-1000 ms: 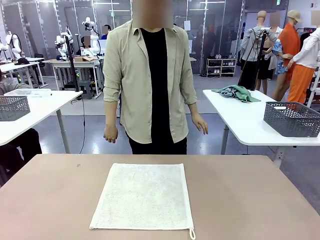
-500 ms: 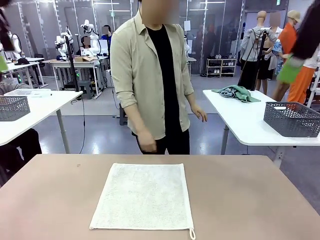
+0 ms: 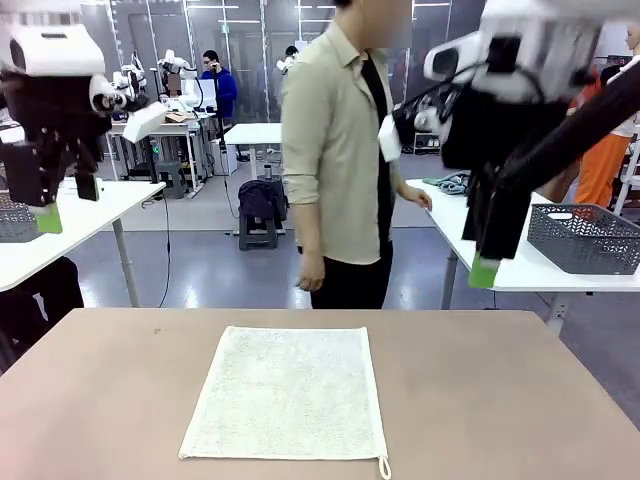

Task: Fold the towels and place them in the basket.
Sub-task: When a person lays out a Towel with hook on the table, fold it in half twice.

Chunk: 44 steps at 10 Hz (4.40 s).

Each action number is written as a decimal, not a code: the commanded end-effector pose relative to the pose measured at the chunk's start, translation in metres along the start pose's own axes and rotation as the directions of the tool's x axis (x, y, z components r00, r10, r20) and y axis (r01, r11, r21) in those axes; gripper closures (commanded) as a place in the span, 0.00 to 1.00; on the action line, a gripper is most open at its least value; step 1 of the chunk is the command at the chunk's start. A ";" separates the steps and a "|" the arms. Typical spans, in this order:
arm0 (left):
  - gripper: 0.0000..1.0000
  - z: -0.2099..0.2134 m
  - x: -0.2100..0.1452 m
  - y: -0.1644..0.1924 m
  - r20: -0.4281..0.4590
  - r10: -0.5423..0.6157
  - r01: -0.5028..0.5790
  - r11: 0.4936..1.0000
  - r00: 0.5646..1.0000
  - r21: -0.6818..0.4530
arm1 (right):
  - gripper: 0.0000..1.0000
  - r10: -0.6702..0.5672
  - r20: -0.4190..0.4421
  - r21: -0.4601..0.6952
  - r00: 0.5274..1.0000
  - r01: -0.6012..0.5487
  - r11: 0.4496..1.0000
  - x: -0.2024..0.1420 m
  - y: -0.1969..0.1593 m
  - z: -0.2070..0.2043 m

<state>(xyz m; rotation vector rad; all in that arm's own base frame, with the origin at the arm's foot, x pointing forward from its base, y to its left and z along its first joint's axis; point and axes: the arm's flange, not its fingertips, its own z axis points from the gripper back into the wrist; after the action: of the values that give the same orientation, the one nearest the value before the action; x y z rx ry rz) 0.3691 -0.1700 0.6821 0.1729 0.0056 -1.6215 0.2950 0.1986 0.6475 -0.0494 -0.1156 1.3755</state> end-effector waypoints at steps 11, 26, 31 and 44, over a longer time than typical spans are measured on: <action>0.00 -0.009 0.011 -0.001 0.124 -0.024 0.021 0.999 0.992 0.025 | 0.00 0.091 0.052 0.001 0.995 -0.091 0.996 0.014 -0.010 -0.011; 0.00 -0.316 0.073 -0.016 0.228 0.059 -0.049 0.998 0.972 -0.049 | 0.00 0.014 0.036 0.048 0.999 -0.016 0.999 0.038 -0.031 -0.292; 0.00 -0.375 0.094 -0.017 0.193 0.020 -0.011 0.999 0.981 -0.047 | 0.00 0.045 -0.020 0.029 0.999 -0.044 0.999 0.052 -0.031 -0.338; 0.00 -0.371 0.120 -0.032 0.088 0.122 -0.125 0.992 0.989 0.022 | 0.00 0.127 -0.084 0.008 0.988 -0.127 0.992 0.070 -0.014 -0.364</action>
<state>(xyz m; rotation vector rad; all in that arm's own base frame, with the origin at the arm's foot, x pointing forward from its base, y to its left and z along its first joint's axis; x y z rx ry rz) 0.3713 -0.2426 0.3005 0.0878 -0.0859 -1.5216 0.3579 0.2690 0.2995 -0.0872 -0.0247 1.5098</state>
